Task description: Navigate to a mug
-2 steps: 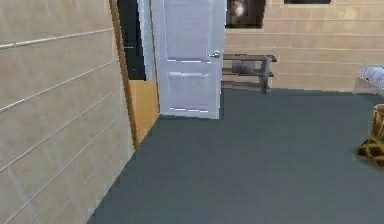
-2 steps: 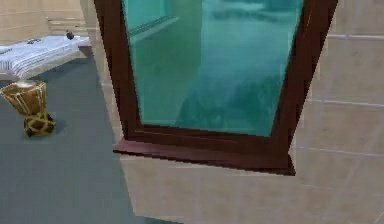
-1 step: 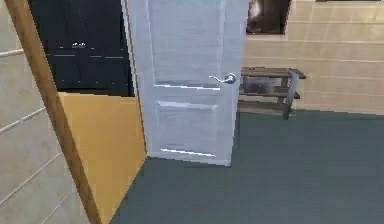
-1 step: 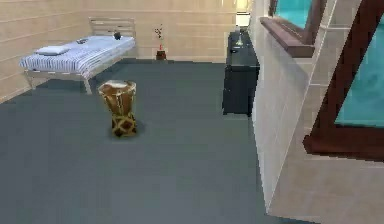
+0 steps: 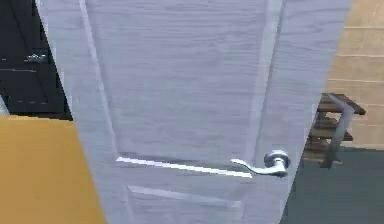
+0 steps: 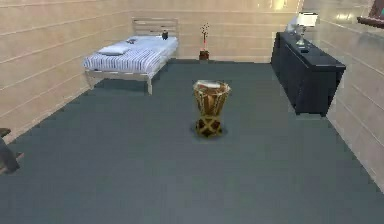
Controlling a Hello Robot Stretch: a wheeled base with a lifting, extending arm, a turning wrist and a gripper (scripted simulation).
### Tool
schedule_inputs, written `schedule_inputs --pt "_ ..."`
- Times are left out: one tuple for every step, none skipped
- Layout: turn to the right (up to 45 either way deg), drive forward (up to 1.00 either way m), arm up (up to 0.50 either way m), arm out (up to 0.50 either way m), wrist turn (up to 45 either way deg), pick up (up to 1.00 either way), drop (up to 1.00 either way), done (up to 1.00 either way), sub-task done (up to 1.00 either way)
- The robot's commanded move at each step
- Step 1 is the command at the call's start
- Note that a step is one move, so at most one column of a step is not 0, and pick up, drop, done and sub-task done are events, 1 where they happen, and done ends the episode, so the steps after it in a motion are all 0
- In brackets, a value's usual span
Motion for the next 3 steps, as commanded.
schedule_inputs --pt "-45.0 0.0 0.0 0.0 0.0 0.0 0.0 0.0 0.0" --pt "-15.0 0.0 0.0 0.0 0.0 0.0 0.0 0.0 0.0" --pt "0.0 0.4 0.0 0.0 0.0 0.0 0.0 0.0 0.0"
